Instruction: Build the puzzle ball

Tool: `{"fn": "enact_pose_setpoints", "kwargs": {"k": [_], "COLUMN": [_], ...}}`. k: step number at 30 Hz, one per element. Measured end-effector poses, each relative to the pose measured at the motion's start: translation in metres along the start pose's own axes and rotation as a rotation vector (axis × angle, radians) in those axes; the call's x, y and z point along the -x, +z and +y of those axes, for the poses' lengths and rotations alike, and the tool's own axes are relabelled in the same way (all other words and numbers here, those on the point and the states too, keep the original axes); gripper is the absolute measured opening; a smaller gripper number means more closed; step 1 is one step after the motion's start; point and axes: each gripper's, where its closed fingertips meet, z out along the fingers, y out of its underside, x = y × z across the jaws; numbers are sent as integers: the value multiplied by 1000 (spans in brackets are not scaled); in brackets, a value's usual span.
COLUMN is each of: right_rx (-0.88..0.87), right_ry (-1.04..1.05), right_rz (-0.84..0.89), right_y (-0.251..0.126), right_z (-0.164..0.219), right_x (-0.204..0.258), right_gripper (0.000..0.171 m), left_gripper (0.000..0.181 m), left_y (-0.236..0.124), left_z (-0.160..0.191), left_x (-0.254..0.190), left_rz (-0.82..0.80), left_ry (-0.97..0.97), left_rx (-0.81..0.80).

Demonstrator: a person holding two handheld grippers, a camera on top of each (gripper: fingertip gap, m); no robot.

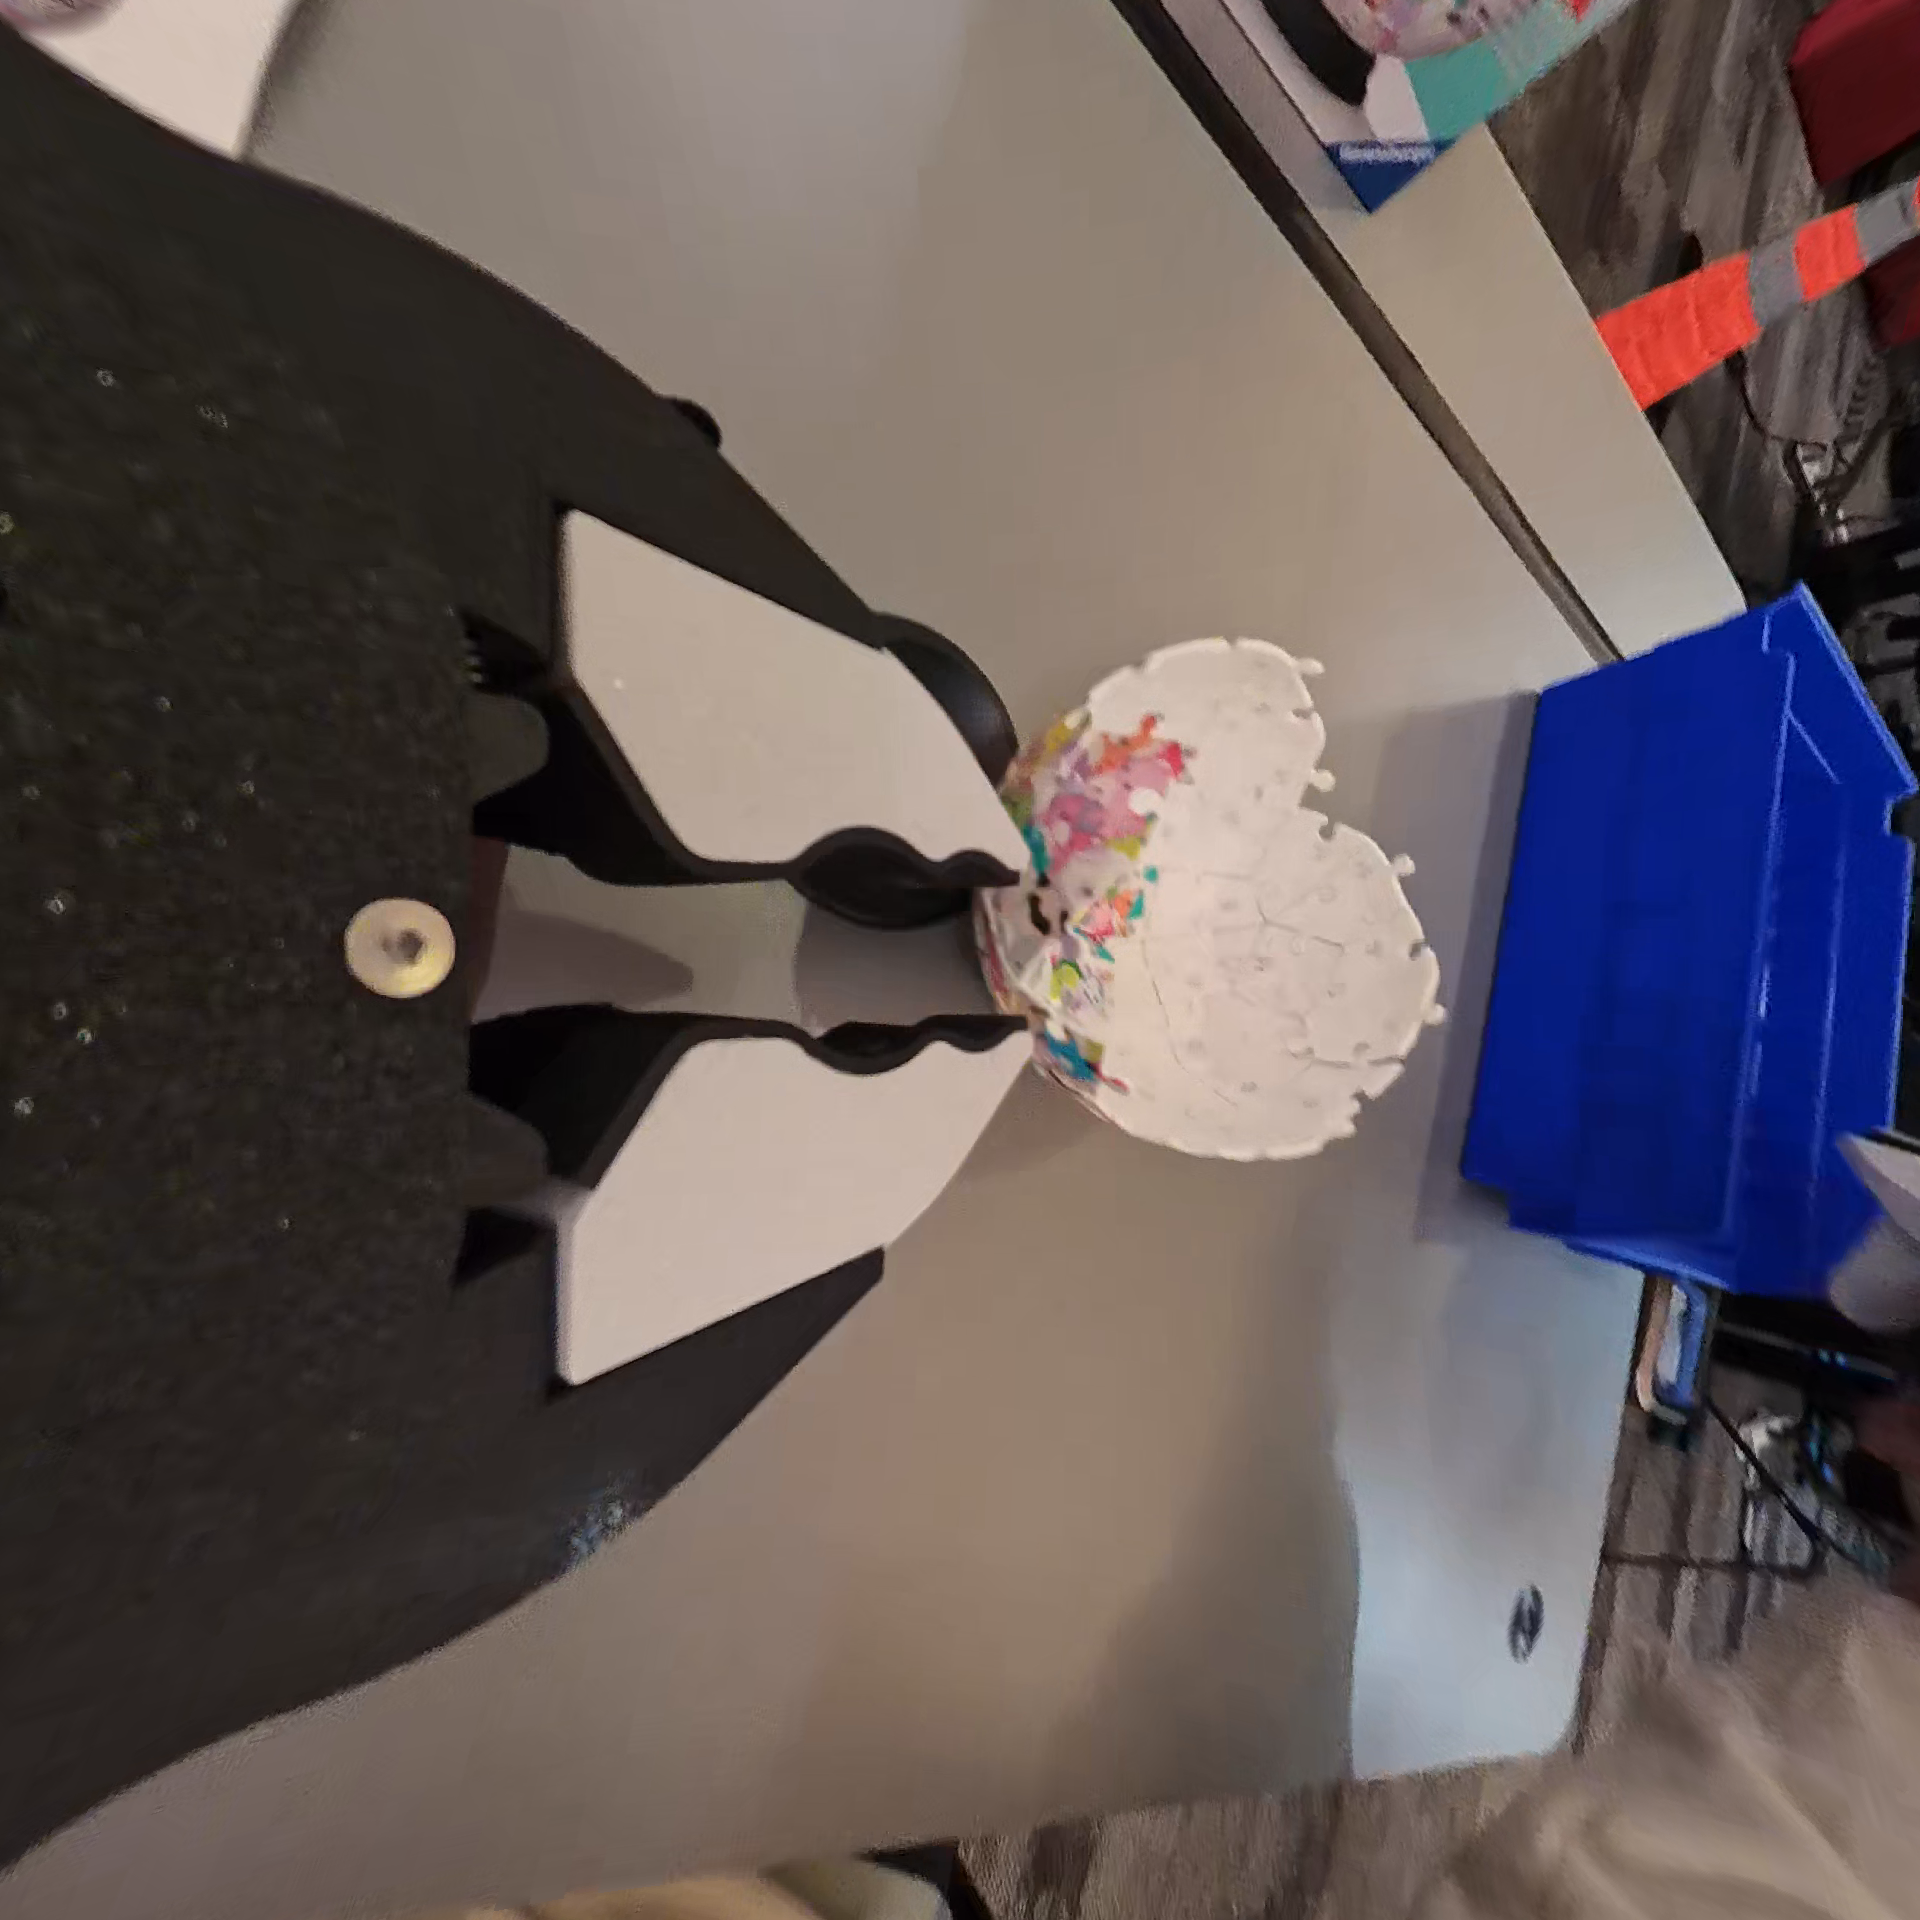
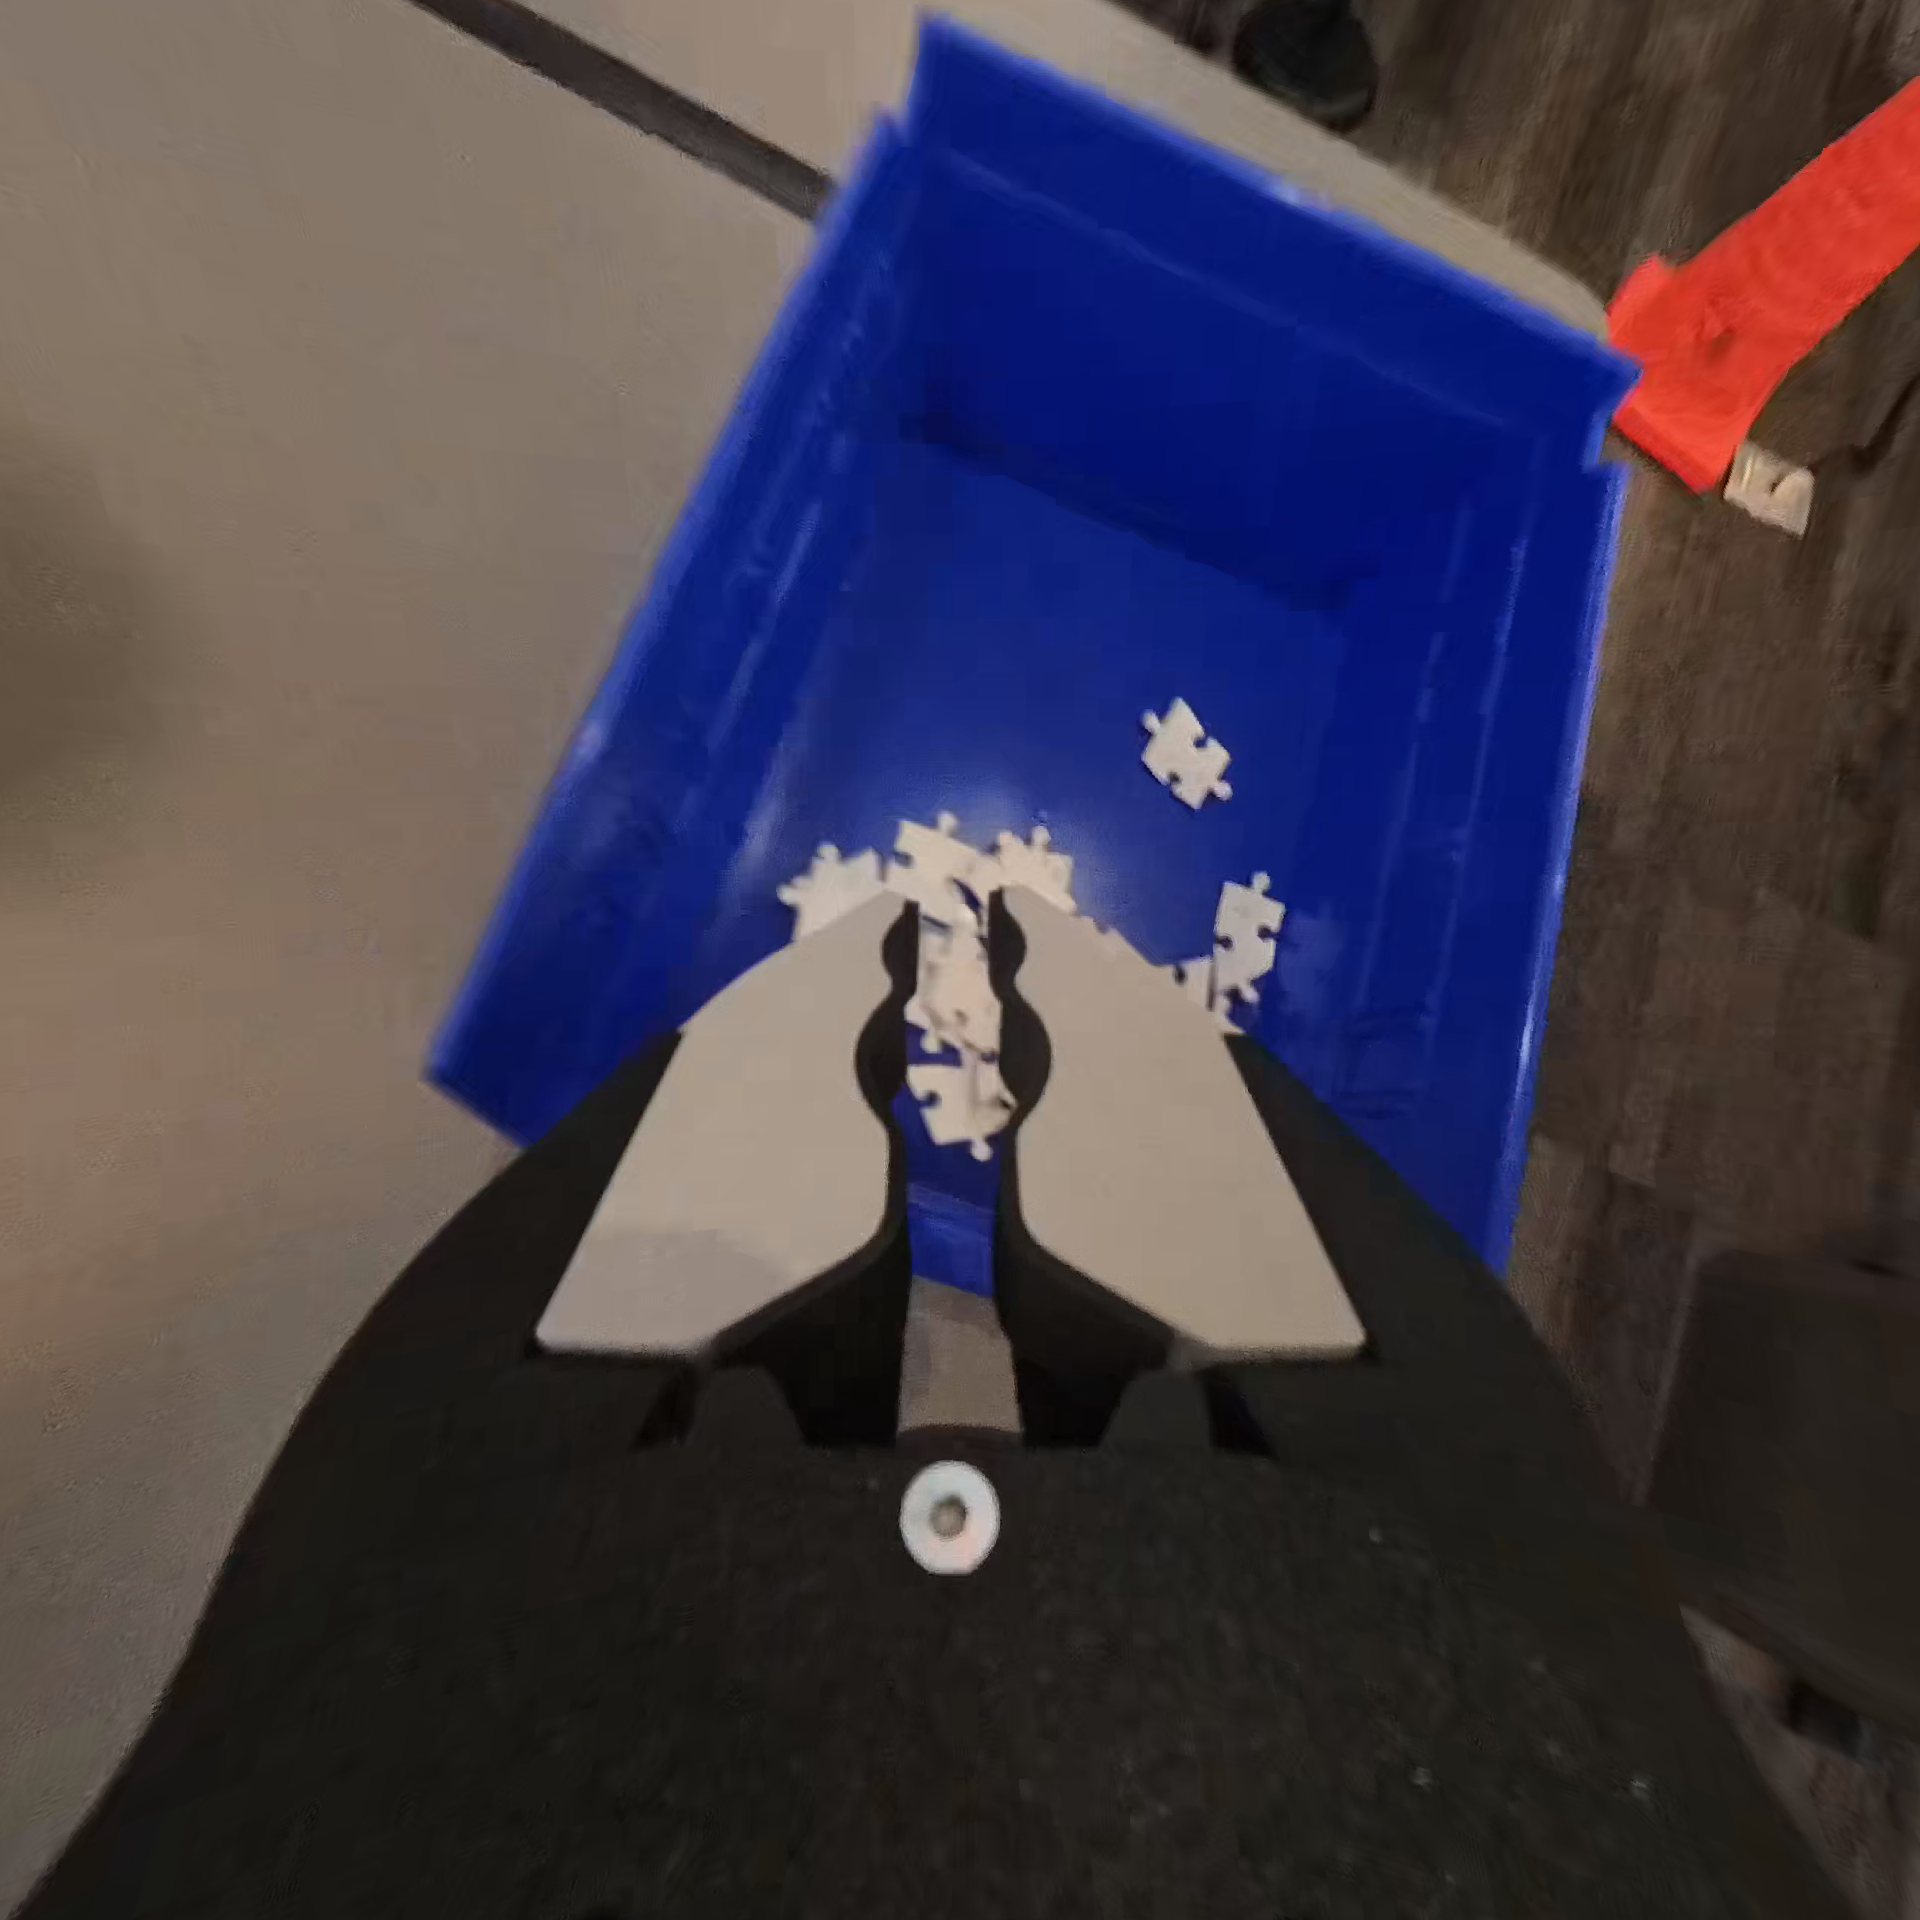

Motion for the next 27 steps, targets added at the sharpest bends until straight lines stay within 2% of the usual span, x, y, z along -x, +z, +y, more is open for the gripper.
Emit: {"fn": "enact_pose_setpoints", "kwargs": {"k": [2,5,7,8,9,12,15,16,19,22,27], "right_rx": [-117,-214,-234,-215,-186,-93,-36,6,22,-73,-277], "right_ry": [-48,-132,-182,-233,-305,-514,-583,-615,-678,-527,-5], "right_rz": [-69,-334,-567,-612,-585,-387,-424,-428,-398,-458,-590], "right_y": [-20,-32,-33,-27,-16,17,29,33,36,30,11], "right_z": [-33,-66,-72,-69,-64,-56,-52,-47,-45,-52,-69], "right_x": [52,182,281,317,340,356,374,374,370,371,355], "right_gripper": [12,26,30,30,30,30,20,5,2,2,1], "left_gripper": [24,26,28,30,35,49,46,39,36,34,32], "left_y": [-4,-1,5,9,13,31,42,44,48,44,41], "left_z": [5,4,-2,-5,-7,-8,-7,-7,-2,-11,2], "left_x": [8,20,23,23,23,22,25,28,32,33,38], "left_rz": [-27,-59,-43,-32,-18,27,19,4,-23,-54,-102], "left_ry": [-11,-35,-41,-45,-49,-75,-104,-112,-116,-125,-84], "left_rx": [3,-1,-11,-13,-7,35,58,58,109,78,132]}}
